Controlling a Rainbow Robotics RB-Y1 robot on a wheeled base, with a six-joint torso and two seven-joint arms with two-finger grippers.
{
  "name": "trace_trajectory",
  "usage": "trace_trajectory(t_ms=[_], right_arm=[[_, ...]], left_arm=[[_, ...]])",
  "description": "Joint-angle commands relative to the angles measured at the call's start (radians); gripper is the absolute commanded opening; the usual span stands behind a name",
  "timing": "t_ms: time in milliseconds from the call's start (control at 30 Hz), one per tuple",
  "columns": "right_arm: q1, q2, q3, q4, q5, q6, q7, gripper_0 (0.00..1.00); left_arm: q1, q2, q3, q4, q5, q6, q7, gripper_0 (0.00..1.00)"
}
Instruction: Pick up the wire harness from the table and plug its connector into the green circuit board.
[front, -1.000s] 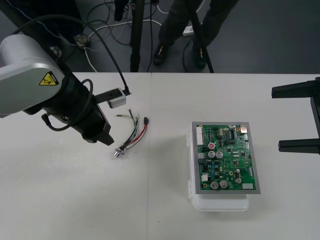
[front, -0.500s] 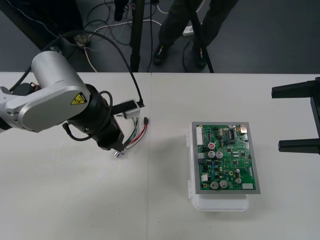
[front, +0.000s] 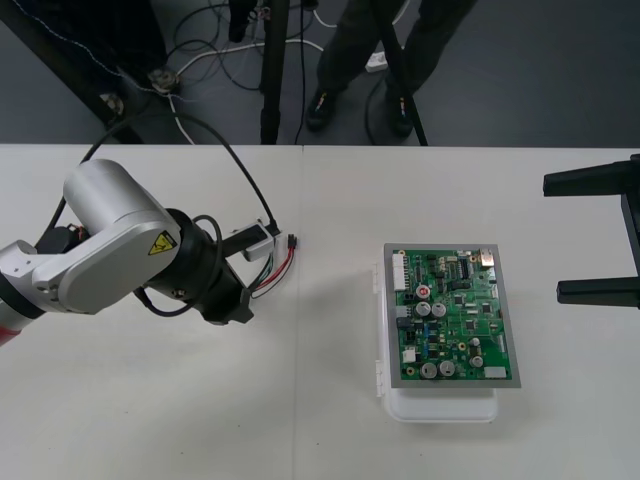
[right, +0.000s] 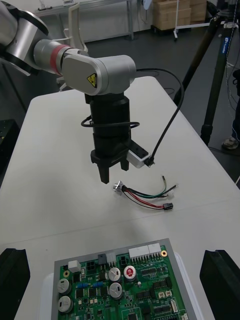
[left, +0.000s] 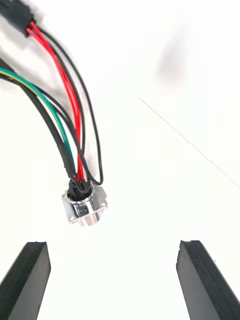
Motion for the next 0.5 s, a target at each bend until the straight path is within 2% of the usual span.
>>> trace_trajectory(t_ms=[33, 233, 500], right_arm=[[-0.021, -0.034, -0.029, -0.005, -0.013, 0.005, -0.057, 1.0], [-0.021, -0.034, -0.029, -0.005, -0.013, 0.005, -0.057, 1.0], [-0.021, -0.034, -0.029, -0.005, -0.013, 0.005, -0.057, 1.0]], left_arm=[[0.082, -0.098, 0.092, -0.008, -0.103, -0.057, 0.014, 0.74], [0.142, -0.196, 0.158, -0.007, -0.247, -0.091, 0.004, 0.75], [0.204, -0.262, 0.21, -0.007, -0.4, -0.103, -0.048, 0.75]])
